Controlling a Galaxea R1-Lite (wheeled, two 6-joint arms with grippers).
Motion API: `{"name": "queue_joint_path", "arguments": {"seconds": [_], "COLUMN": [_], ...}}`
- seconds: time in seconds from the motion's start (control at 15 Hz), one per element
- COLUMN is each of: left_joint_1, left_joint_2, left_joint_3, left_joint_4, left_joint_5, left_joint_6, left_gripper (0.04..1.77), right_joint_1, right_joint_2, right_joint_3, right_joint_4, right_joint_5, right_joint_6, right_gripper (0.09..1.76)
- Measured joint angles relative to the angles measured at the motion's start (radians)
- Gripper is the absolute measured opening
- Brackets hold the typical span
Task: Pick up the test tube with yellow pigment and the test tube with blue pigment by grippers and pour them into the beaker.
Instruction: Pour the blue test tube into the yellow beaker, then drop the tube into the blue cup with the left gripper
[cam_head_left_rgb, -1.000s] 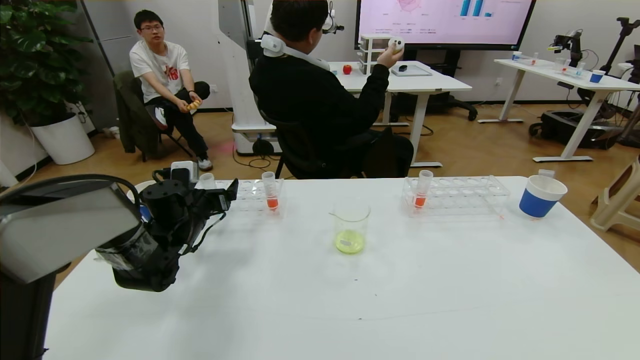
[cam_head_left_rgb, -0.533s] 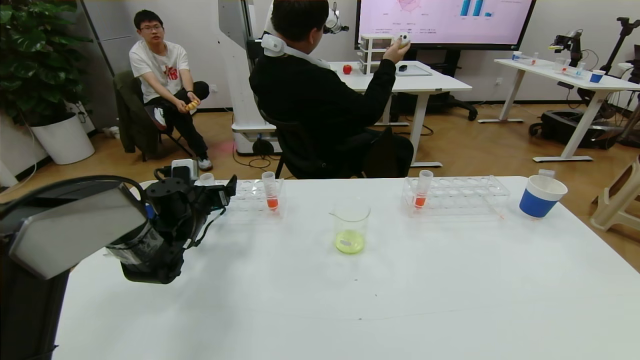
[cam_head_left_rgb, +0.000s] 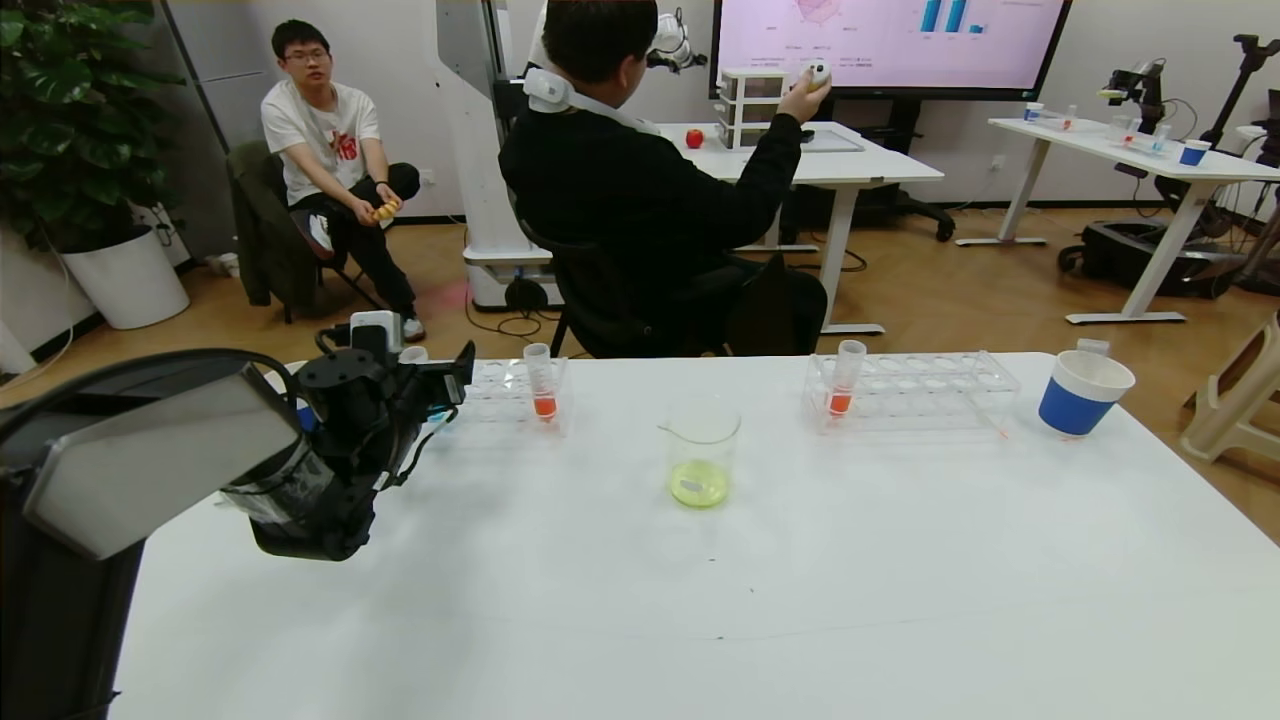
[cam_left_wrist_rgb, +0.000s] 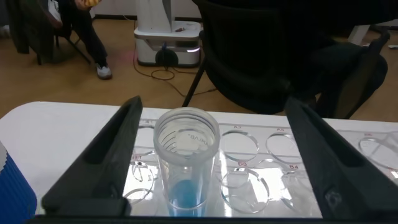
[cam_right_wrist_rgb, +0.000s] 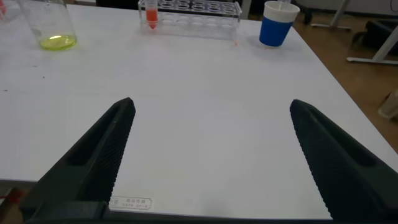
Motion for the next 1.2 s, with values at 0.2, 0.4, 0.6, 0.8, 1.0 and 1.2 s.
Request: {"name": "queue_joint_path", "arguments": {"seconds": [0.2, 0.4, 0.6, 0.8, 1.0, 1.2], "left_joint_1": [0.004, -0.001, 0.0, 0.0, -0.004, -0.012], "left_joint_2": [0.0, 0.0, -0.002, -0.029, -0.104, -0.197], "left_joint_3": [-0.001, 0.0, -0.001, -0.004, -0.038, -0.091], "left_joint_4": [-0.001, -0.001, 0.001, 0.051, 0.189, 0.35], "left_joint_5": [0.001, 0.004, 0.0, -0.001, -0.004, -0.011], "left_joint_6": [0.002, 0.003, 0.004, 0.014, 0.018, 0.017], "left_gripper": [0.42, 0.57, 0.54, 0.54, 0.54, 0.54], "right_joint_1": [0.0, 0.0, 0.0, 0.0, 0.0, 0.0], "right_joint_2": [0.0, 0.0, 0.0, 0.0, 0.0, 0.0], "right_joint_3": [0.0, 0.0, 0.0, 0.0, 0.0, 0.0], "right_joint_4": [0.0, 0.0, 0.0, 0.0, 0.0, 0.0], "right_joint_5": [0.0, 0.0, 0.0, 0.0, 0.0, 0.0], "right_joint_6": [0.0, 0.0, 0.0, 0.0, 0.0, 0.0], "right_gripper": [1.74, 1.74, 1.74, 1.74, 1.74, 1.74]}}
